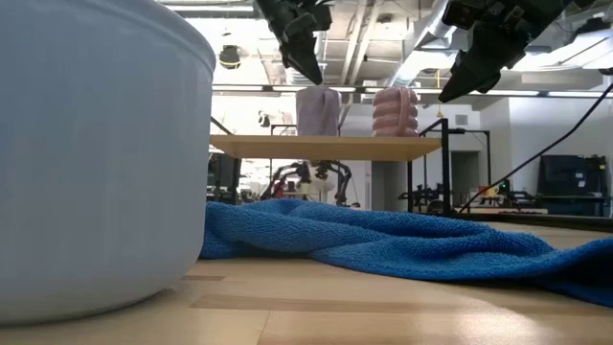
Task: Stack small to large cups/mugs on shelf
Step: Put the blue mug on the shelf
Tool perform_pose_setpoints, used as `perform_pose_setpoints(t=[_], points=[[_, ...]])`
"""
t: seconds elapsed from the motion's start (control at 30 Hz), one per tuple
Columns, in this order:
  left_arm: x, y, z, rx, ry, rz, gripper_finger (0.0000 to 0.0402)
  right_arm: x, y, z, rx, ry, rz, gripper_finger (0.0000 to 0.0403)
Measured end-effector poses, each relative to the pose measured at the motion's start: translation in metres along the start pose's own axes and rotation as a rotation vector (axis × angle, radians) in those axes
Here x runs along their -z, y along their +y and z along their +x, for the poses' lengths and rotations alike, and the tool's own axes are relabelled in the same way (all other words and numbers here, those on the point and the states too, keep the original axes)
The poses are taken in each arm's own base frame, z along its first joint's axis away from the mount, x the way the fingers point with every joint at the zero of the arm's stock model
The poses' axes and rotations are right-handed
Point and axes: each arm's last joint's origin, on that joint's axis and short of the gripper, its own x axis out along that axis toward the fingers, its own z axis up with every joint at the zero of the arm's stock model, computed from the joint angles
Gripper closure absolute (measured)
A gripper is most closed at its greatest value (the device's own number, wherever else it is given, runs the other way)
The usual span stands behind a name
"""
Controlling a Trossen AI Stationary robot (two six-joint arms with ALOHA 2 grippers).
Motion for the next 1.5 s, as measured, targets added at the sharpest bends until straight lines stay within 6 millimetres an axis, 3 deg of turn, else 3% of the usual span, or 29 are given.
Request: perform_pose_setpoints(t=[0.8, 1.5], points=[[0.002, 0.003, 0.054, -0.009, 0.072, 0.027, 0.0345, 0.001, 0.003, 0.000, -0.009, 0.003, -0.001, 0.0274], [-0.001, -0.001, 0.062, 0.040, 0.039, 0.123, 0.0345, 0.001, 0.003, 0.000, -0.009, 0.003, -0.001, 0.0274]])
